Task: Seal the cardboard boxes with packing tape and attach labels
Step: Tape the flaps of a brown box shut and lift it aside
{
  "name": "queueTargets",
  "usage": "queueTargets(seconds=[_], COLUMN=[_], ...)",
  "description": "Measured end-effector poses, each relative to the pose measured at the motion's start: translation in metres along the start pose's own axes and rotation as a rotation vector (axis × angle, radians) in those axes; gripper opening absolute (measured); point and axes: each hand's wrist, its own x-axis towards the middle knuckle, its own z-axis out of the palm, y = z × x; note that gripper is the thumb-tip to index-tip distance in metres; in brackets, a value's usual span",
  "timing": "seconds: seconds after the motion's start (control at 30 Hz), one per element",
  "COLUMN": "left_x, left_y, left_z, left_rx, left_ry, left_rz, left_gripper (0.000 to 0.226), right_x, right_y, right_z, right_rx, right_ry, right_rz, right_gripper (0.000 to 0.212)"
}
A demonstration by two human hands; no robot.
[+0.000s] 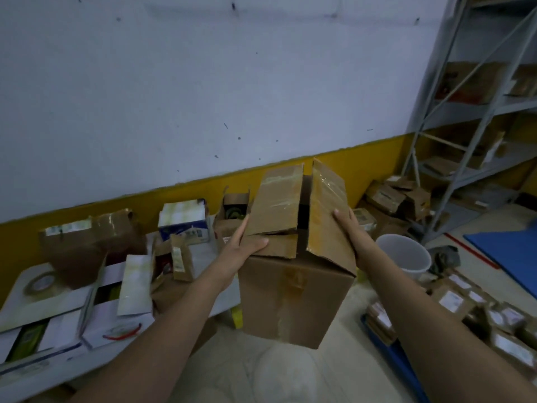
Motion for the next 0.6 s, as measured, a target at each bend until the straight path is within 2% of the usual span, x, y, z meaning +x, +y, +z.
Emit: queueTargets(seconds=[0.2,0.3,0.4,0.53,0.6], left_x=[0.070,0.105,0.141,0.172,0.183], left_y=[-0.010,-0.016,-0.019,-0.020,-0.027], left_z=[0.036,0.065,0.091,0.104,0.111], left_rx=[0.030,-0.010,-0.043,-0.077,-0.096], left_ry=[0.068,0.143,0.235,0.310,0.351], left_rz=[0.020,0.004,-0.042,-0.115,-0.124], left_gripper=[0.082,0.100,0.108,0.120,0.121], right_x=[0.084,0.128,0.174,0.219,0.242], right_y=[-0.009,-0.016,-0.026,-0.031,-0.027], right_z=[-0.050,-0.078,-0.103,-0.111,-0.114], right_rx=[-0.062,-0.071,-0.102,-0.150,-0.151], right_ry=[-0.049,-0.077,-0.122,-0.164,-0.201], right_rz=[0.012,0.021,0.063,0.083,0.115], right_gripper=[0.086,0.074,0.084,0.072,0.089])
